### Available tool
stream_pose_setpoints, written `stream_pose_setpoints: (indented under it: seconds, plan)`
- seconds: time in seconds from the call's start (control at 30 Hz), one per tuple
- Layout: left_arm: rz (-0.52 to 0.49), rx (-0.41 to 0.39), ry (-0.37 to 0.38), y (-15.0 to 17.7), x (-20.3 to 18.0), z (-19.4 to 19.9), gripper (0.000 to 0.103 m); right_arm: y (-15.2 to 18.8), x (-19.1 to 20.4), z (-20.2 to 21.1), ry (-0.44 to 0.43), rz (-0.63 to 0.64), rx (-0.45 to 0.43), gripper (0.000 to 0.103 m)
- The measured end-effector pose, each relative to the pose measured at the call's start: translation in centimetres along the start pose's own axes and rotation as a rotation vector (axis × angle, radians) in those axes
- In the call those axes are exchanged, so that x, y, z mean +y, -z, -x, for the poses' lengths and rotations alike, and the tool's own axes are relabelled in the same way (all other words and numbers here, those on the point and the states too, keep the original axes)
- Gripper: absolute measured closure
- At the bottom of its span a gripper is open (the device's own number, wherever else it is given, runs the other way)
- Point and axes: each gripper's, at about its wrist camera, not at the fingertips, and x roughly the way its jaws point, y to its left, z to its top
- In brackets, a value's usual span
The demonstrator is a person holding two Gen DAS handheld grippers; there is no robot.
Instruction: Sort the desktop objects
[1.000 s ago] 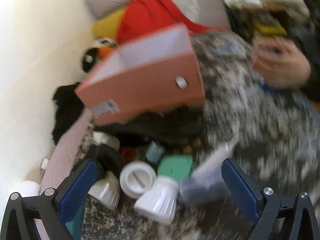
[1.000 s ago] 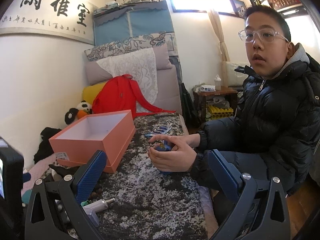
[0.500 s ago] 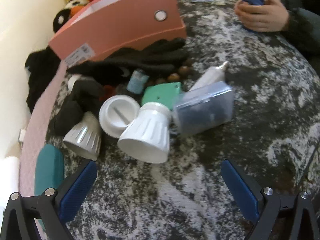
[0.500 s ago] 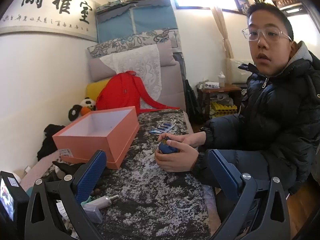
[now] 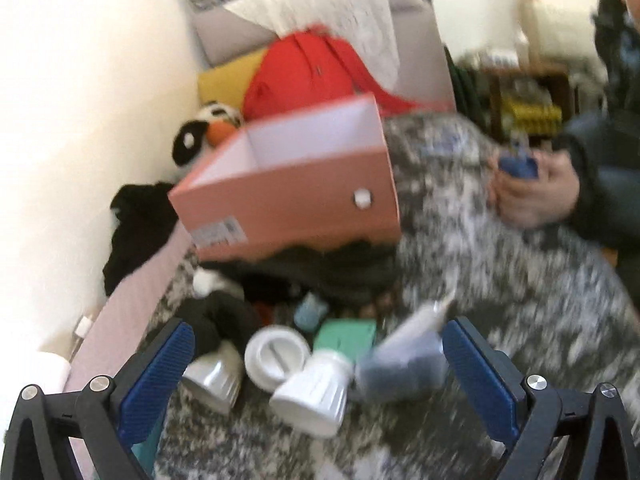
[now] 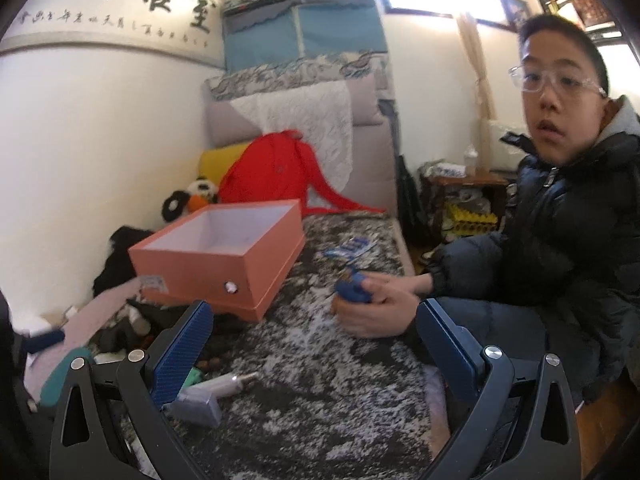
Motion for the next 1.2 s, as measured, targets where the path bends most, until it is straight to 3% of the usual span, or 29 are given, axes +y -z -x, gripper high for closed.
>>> stream_pose_setpoints:
  seconds: [0.17,0.33,0.73,0.97,1.1,1.2]
  plan:
    - [0.072,-0.079,-0.093,-0.7,0.7,1.0,0.000,0.7,1.0,0.0,-0.108,0.052,0.053,0.000]
    - [0.111,-0.065,-0.139,0.1,1.9,0.3,0.000,1.6,2.3,-0.3,-0.208,0.114,0.127,0.000]
    - [0.112,-0.024,-0.159,0.7,2.6,-0.3,0.000,3.5,7.0,-0.8,-0.189,0.304,0.125,0.000]
    - [0.047,0.121,-0.148,2.0,2.8,-2.8,0.000,3.0,3.8,-2.9,-0.164,0.150,0.226,0.000]
    - [0.109,0.221,-0.141,3.6,5.2,-4.4,0.000,3.5,0.7,-5.6,-0.209,-0.033,0.361,0.000]
    - [0.145,0.273,-0.118,5.2,6.3,-5.1,0.000,4.1,-0.1,-6.6,-0.299,-0.103,0.436,0.000]
